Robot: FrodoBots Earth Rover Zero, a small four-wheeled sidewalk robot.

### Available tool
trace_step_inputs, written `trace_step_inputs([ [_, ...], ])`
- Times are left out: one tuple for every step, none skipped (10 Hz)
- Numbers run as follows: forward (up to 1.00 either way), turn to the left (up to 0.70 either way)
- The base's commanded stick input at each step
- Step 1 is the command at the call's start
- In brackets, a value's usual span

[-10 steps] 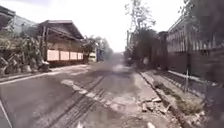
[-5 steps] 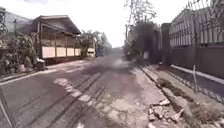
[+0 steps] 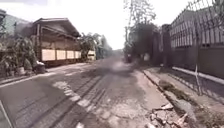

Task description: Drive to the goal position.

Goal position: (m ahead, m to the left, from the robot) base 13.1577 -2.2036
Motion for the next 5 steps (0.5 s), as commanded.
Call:
trace_step_inputs([
  [0.05,0.02],
  [0.05,0.02],
  [0.05,0.02],
  [0.05,0.02],
  [0.11,0.04],
])
